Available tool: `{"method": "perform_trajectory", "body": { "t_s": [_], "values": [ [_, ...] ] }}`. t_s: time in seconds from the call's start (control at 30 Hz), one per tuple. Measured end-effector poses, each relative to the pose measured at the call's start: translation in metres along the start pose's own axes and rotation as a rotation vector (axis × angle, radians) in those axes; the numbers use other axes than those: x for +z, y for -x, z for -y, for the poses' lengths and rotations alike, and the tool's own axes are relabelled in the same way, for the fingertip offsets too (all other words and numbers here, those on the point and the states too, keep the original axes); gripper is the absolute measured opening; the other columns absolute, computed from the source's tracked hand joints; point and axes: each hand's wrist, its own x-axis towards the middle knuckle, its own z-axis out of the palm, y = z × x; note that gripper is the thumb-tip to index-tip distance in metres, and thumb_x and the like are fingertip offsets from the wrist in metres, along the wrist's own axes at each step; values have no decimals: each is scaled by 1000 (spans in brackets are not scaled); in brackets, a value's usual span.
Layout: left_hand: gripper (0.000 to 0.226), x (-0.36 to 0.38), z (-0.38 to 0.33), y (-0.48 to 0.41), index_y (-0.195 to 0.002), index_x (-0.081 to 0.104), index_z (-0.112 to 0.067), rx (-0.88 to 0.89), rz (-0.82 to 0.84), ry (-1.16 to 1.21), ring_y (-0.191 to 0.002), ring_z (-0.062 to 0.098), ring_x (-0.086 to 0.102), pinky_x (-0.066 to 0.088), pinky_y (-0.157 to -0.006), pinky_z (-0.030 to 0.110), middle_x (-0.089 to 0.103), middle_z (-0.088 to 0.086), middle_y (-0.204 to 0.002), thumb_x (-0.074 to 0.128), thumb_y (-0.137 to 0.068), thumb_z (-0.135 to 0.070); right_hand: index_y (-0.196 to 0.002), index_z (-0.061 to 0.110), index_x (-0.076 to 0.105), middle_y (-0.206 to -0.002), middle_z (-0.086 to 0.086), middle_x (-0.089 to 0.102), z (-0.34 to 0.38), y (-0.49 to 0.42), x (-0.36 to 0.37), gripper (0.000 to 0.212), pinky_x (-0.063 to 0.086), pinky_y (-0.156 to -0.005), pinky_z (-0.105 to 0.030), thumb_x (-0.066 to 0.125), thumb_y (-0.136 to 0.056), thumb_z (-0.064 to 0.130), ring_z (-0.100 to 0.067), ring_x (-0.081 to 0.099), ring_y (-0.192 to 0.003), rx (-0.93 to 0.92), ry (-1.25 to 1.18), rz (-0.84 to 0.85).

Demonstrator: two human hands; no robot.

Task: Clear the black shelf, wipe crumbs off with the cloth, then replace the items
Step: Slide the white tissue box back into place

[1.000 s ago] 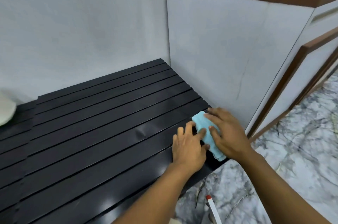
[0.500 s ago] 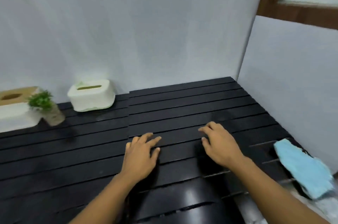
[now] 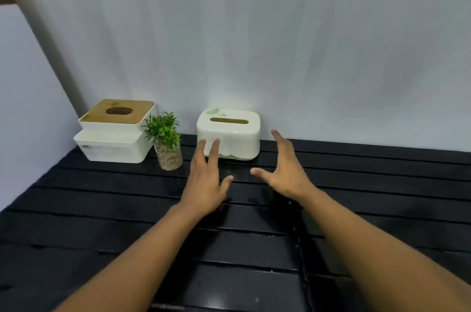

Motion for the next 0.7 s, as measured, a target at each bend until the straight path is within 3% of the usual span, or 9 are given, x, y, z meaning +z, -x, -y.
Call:
{"method": "perform_trajectory", "body": {
  "t_s": [0.07,0.13,0.2,0.3,0.37,0.5,0.7],
  "values": [
    [103,7,9,-23,-148,-13,-30,-15,-23,-4,-145,34,-8,13,-115,49,-18,9,-156,68,-83,-33,-147,39,-1,-153,13,11,4,-24,14,117,28,-109,-33,81,-63,52,-11,20,-139,-64,-25,-9],
    [110,10,21,-47,-146,-18,-31,-55,-74,16,-144,38,-10,10,-114,50,-21,13,-155,71,-80,-30,-146,39,-2,-149,12,14,7,-44,25,124,27,-106,-30,85,-58,48,-9,21,-136,-104,-59,-42],
    [111,9,31,-66,-146,-17,-31,-88,-83,52,-143,41,3,18,-113,50,-15,17,-155,71,-79,-23,-146,37,0,-149,8,16,5,-57,37,126,28,-103,-28,87,-56,41,-7,23,-132,-107,-88,-70],
    [107,10,39,-76,-148,-9,-28,-55,-67,100,-135,33,30,35,-103,49,14,13,-152,70,-77,-17,-146,33,10,-149,5,25,-2,-70,50,117,34,-102,-30,86,-57,32,-12,33,-131,-105,-51,-127],
    [101,10,40,-73,-150,1,-24,-37,-92,93,-132,30,33,36,-102,49,24,10,-148,71,-78,-19,-146,29,15,-151,5,25,-7,-71,50,111,31,-99,-24,85,-60,27,-15,33,-132,-76,-36,-145],
    [95,10,19,-62,-150,7,-22,0,-162,84,-132,29,33,36,-100,50,22,10,-151,71,-80,-20,-145,32,17,-151,8,26,-14,-59,30,107,35,-105,-30,84,-61,27,-14,33,-133,-113,-95,-182],
    [93,35,-70,-64,-149,8,-24,78,-184,166,-127,27,39,41,-97,44,25,6,-149,70,-80,-18,-145,34,16,-150,11,27,-45,-31,-55,109,38,-108,-36,83,-59,31,-8,32,-135,-106,-132,-253]
  ]
}}
